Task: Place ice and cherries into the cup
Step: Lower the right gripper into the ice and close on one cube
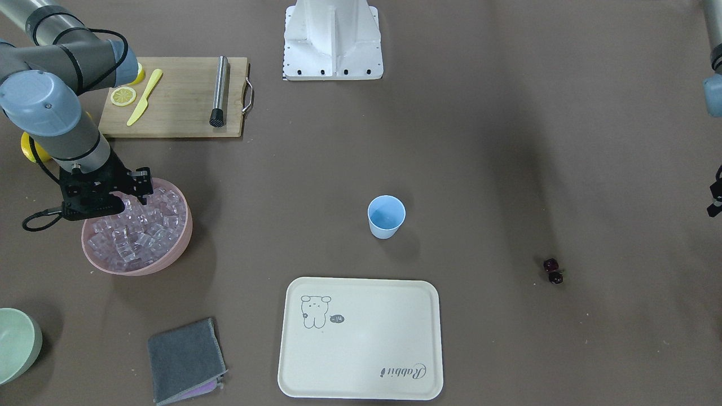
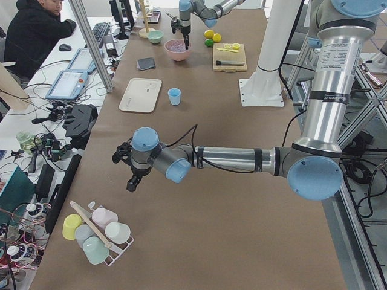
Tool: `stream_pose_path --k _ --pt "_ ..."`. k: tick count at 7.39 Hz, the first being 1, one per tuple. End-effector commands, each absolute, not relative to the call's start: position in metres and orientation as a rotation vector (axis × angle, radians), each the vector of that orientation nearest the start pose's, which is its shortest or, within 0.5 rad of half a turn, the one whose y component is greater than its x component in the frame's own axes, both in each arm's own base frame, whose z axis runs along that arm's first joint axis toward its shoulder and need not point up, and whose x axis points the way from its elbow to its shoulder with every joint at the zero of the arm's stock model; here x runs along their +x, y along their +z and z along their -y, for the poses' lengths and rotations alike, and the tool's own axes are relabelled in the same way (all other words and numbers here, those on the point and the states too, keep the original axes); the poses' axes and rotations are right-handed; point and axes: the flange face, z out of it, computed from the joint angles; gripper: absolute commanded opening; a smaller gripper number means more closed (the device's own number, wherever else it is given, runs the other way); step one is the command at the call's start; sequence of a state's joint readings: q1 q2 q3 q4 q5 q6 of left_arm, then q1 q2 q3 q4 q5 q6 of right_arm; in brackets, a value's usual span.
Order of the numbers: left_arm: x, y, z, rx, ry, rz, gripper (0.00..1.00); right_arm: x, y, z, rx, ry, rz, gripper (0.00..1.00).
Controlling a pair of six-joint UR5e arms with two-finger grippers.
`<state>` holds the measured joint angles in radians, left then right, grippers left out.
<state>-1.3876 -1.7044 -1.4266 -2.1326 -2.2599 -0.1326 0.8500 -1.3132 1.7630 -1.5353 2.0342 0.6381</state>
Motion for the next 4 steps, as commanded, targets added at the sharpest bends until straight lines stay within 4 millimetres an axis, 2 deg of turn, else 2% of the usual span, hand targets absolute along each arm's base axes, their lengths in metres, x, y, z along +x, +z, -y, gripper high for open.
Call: stream_pose_path --k 1,4 --pt "0.0396 0.6012 0.5755 0.412 0.237 -0.751 0.97 -0.3228 0.4335 0.5044 0.096 -0.195 0.648 0.47" --pt "0.0384 0.6046 0.5743 0.408 0.234 -0.749 0.97 -0.3241 0.4277 0.5047 0.104 -0.197 0.653 0.35"
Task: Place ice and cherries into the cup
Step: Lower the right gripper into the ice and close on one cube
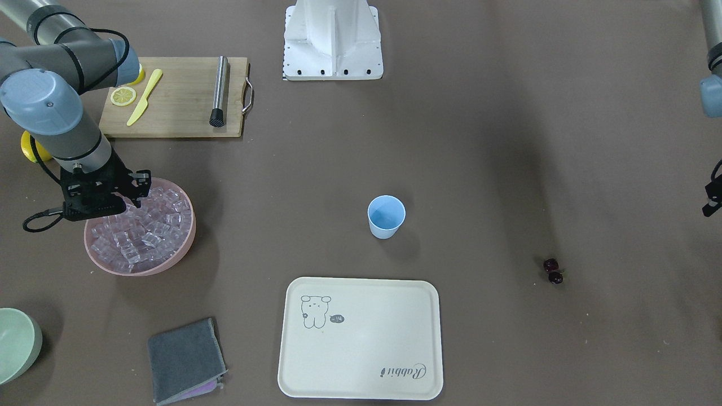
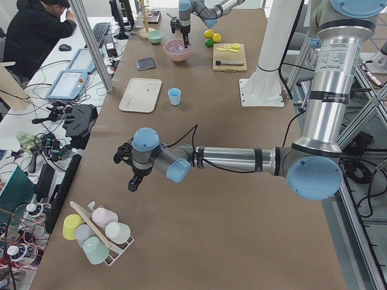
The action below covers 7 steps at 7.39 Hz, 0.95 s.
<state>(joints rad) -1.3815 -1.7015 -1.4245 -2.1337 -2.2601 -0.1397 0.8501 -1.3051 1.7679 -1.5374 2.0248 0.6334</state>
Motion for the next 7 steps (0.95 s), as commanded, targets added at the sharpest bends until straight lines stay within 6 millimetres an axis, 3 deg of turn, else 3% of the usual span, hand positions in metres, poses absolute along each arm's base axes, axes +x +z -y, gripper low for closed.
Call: stream_pose_path --k 1,5,6,7 --pt "0.038 0.605 0.573 0.406 0.234 -0.750 0.97 -0.325 0.427 0.504 0.105 -0.199 0.654 0.32" --pt "0.039 0.609 0.575 0.400 0.232 -0.747 0.97 -0.323 0.427 0.505 0.114 -0.196 0.645 0.15" --pt "0.041 0.608 0.575 0.399 0.235 -0.747 0.97 -0.322 0.426 0.506 0.116 -0.196 0.649 0.27" --pt "0.041 0.609 0.575 0.398 0.234 -0.746 0.97 -0.326 0.417 0.513 0.125 -0.196 0.653 0.63"
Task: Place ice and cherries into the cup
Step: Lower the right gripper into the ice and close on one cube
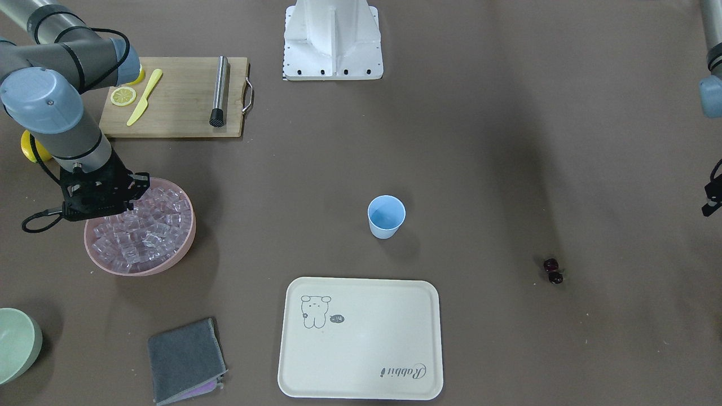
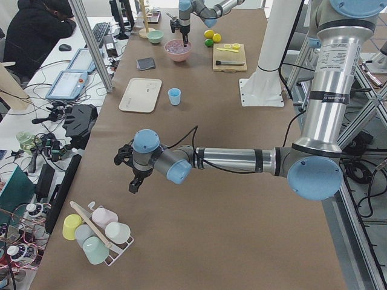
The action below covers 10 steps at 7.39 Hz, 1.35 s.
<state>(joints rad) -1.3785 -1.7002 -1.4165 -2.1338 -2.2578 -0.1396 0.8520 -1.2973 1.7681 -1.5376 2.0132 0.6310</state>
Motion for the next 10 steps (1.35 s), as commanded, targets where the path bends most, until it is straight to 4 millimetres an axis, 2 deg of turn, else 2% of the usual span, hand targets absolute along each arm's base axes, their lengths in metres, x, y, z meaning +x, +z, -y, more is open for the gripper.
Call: stream_pose_path --k 1,2,5,6,8,10 --pt "0.041 0.609 0.575 0.398 0.234 -0.746 0.97 -0.332 0.415 0.519 0.122 -0.189 0.651 0.89" --pt "0.041 0.610 0.575 0.396 0.234 -0.746 0.97 -0.332 0.420 0.522 0.129 -0.183 0.632 0.97" --pt "0.041 0.609 0.576 0.397 0.233 -0.746 0.97 -0.339 0.431 0.522 0.127 -0.190 0.609 0.98" --pt "0.042 0.609 0.576 0.397 0.234 -0.746 0.97 -0.347 0.433 0.521 0.153 -0.195 0.572 0.97" --pt "0.042 0.608 0.576 0.398 0.235 -0.747 0.97 -0.346 0.435 0.520 0.154 -0.196 0.568 0.95" --pt "0.042 0.608 0.576 0.399 0.234 -0.747 0.97 -0.346 0.433 0.520 0.150 -0.193 0.566 0.87"
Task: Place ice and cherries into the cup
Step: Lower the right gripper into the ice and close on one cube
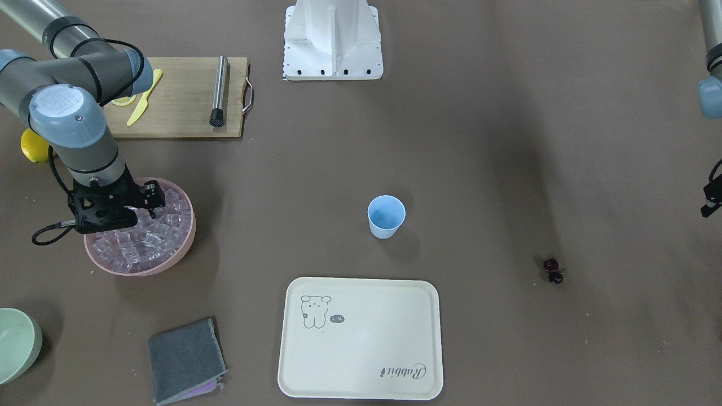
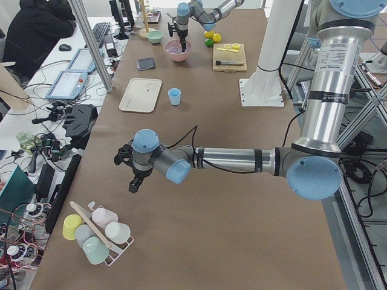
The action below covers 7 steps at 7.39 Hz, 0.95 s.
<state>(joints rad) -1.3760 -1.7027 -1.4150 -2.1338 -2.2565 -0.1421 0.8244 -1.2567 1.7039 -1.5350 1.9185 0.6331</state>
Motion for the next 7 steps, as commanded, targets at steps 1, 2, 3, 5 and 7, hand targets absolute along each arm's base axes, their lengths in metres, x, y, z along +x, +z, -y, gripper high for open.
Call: stream_pose_path --k 1,2,3,5,7 --pt "0.0420 0.6077 0.5759 0.400 0.235 -0.747 0.97 -0.3450 0.4331 0.5195 0.153 -0.192 0.562 0.83" --pt "0.0421 0.6069 0.5759 0.401 0.236 -0.747 0.97 -0.3450 0.4351 0.5207 0.162 -0.189 0.547 0.83" --pt "0.0438 0.6069 0.5758 0.400 0.237 -0.748 0.97 -0.3442 0.4347 0.5203 0.165 -0.189 0.545 0.83" --pt "0.0439 0.6084 0.5764 0.397 0.238 -0.747 0.97 -0.3460 0.4337 0.5197 0.167 -0.191 0.545 0.78" --pt "0.0508 0.6109 0.5757 0.389 0.247 -0.748 0.97 -0.3463 0.4328 0.5200 0.168 -0.192 0.546 0.46"
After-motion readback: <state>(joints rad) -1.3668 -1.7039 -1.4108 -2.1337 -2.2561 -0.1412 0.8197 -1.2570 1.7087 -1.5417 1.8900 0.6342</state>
